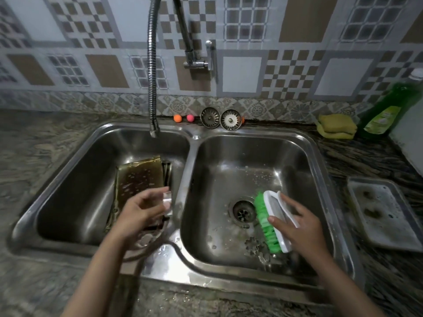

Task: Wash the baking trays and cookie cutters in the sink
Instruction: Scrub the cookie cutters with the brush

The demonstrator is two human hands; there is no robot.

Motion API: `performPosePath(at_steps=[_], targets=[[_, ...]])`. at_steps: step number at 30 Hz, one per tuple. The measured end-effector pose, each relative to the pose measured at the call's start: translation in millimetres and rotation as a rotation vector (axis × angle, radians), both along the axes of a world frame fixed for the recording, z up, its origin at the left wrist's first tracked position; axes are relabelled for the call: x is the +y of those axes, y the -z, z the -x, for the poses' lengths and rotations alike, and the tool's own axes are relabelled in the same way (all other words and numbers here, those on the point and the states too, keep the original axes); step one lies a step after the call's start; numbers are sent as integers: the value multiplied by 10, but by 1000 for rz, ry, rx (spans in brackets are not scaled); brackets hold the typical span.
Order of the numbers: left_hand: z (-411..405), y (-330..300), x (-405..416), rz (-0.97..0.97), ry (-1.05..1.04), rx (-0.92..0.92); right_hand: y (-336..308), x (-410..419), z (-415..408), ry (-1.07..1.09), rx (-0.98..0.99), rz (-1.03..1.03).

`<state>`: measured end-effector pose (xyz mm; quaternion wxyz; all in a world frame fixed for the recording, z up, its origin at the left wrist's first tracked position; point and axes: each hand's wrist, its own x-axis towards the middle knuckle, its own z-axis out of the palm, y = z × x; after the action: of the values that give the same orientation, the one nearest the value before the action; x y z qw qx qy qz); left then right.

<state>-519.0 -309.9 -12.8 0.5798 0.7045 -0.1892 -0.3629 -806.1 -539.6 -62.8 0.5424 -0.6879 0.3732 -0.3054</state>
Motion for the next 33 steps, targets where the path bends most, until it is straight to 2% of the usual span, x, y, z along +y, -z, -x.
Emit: performPosePath(at_steps=[3,8,11,14,17,20,23,26,30,33], targets=[[-362,141,299,-206,69,-220,44,38,74,-25,40,15],[-542,597,374,-629,307,-402,72,123,49,-61,79,30],[-573,693,350,-750,452,-467,35,174,10,-81,117,75],[-575,649,293,-727,423,-530,10,165,12,-86,128,74],[-470,471,194,-481,215,-555,-27,110,49,-42,118,78],[-151,237,-49,-265,233,-532,-59,30,113,13,120,45],[291,200,-462,-157,429,-537,-115,-50,165,42,146,63],[754,405,-963,-186,713,-605,-180,-99,198,82,128,79],[1132,883,-1507,-334,1042,-901,-169,-144,267,115,79,51],[1230,1174,-1744,-440,1214,-1038,-160,-120,357,108,79,64]])
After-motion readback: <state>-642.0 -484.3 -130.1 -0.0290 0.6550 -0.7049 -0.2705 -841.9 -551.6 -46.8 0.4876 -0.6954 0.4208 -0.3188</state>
